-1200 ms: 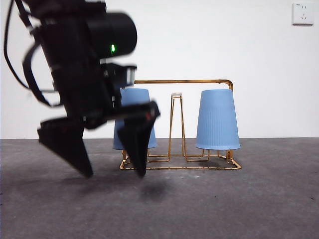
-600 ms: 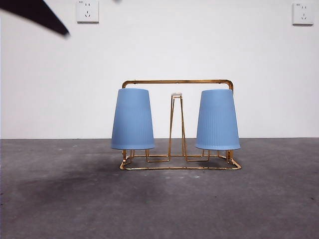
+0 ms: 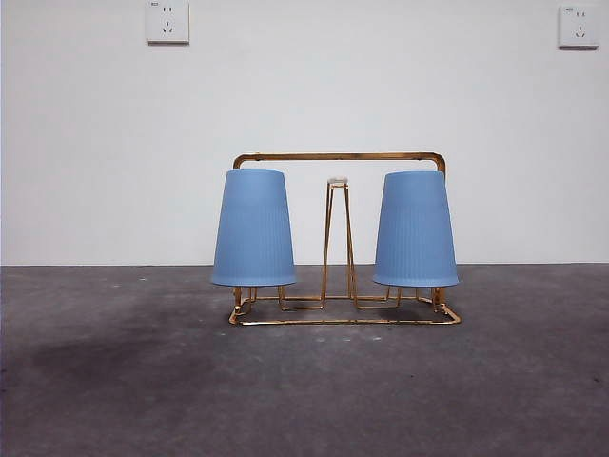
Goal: Pick up cup 1,put cup 1 in the cup rack,pick up cup 2,put cup 2 in the cup rack
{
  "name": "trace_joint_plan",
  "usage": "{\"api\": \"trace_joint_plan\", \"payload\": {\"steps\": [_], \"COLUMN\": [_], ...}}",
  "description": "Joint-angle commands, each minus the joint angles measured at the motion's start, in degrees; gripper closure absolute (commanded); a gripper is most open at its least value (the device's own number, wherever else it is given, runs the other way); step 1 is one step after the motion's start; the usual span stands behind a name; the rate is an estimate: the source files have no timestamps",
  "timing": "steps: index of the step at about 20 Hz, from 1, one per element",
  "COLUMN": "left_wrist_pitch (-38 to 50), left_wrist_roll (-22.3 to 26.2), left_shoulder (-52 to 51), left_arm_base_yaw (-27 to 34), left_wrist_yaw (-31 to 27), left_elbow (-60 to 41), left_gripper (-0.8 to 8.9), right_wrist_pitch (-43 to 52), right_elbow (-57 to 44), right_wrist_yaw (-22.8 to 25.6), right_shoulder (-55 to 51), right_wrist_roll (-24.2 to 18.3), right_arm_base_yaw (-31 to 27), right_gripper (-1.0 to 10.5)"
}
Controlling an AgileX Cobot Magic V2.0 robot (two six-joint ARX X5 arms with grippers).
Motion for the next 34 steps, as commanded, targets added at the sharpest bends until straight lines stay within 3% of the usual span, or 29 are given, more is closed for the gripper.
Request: {"api": "trace_joint_plan", "payload": {"steps": [1, 23, 25, 27, 30, 32, 34], "left_wrist_pitch": [0.15, -3.28, -3.8, -2.71, 1.29, 5.57, 10.25], "left_wrist_roll": [-0.33, 1.55, 2.27, 3.52, 9.25, 16.98, 26.16], "left_shoulder": [0.26, 0.52, 0.63, 0.61, 0.61, 0.02, -1.81], "left_arm_base_yaw": [-0.13, -0.13, -0.13, -0.09, -0.07, 1.88, 7.8], "left_wrist_yaw": [-0.04, -0.02, -0.5, -4.57, -14.32, -18.18, -14.6], "left_elbow": [-0.33, -0.28, -0.26, -0.26, -0.28, -0.35, -0.59], "left_gripper": [8.19, 8.18, 8.18, 8.18, 8.18, 8.18, 8.18], "right_wrist_pitch": [-0.72, -12.81, -13.75, -14.64, -14.91, -14.88, -14.91], "right_elbow": [-0.42, -0.42, -0.42, -0.42, -0.42, -0.42, -0.42], "right_wrist_yaw": [-0.09, 0.26, 0.28, 0.26, 0.26, 0.26, 0.26], "right_shoulder": [0.04, 0.72, 0.72, 0.72, 0.72, 0.72, 0.72], "right_wrist_roll": [1.16, 1.27, 1.27, 1.27, 1.27, 1.27, 1.25], "right_arm_base_yaw": [-0.04, -0.04, -0.04, -0.04, -0.04, -0.04, -0.04], "right_gripper": [9.6, 9.4, 9.4, 9.4, 9.4, 9.4, 9.4]}}
